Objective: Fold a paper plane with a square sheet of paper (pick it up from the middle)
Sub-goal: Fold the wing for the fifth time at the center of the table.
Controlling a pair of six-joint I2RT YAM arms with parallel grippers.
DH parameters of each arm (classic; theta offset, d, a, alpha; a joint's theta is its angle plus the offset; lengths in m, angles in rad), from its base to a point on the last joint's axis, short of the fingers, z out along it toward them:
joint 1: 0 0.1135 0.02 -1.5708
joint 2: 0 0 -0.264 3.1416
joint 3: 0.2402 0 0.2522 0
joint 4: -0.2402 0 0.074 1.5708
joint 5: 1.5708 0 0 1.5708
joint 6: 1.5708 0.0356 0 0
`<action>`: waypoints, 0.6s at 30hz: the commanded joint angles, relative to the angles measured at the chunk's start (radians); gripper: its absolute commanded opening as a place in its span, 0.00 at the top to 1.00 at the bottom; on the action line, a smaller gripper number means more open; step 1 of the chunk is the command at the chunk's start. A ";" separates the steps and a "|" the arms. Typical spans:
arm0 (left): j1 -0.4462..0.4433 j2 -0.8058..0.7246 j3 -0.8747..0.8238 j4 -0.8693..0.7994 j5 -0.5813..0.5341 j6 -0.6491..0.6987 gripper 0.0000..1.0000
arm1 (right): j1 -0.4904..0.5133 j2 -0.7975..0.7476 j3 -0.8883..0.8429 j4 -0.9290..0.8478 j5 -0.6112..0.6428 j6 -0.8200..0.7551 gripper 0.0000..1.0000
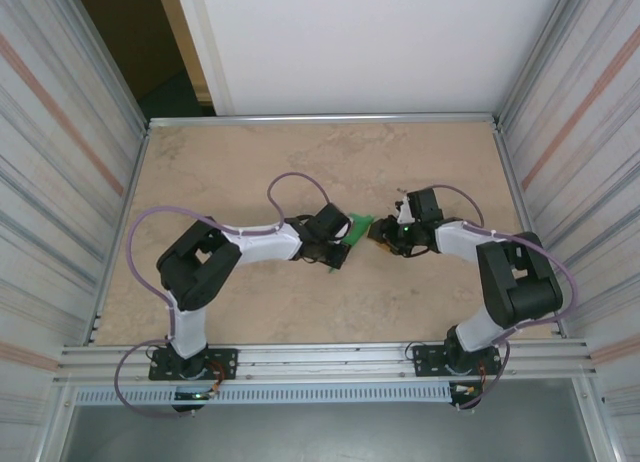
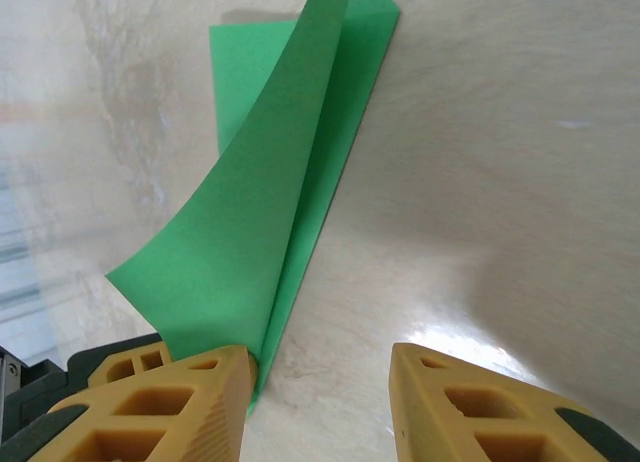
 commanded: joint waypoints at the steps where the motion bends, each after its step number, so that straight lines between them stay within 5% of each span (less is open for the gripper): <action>1: 0.007 0.002 -0.046 -0.060 -0.049 -0.043 1.00 | 0.025 0.047 0.051 0.007 -0.020 -0.046 0.58; 13: 0.007 -0.011 -0.059 0.005 0.021 -0.013 0.91 | 0.053 0.152 0.111 0.009 -0.022 -0.068 0.51; 18: 0.008 -0.029 -0.063 0.017 0.018 0.018 0.95 | 0.042 0.107 0.103 0.012 -0.011 -0.051 0.51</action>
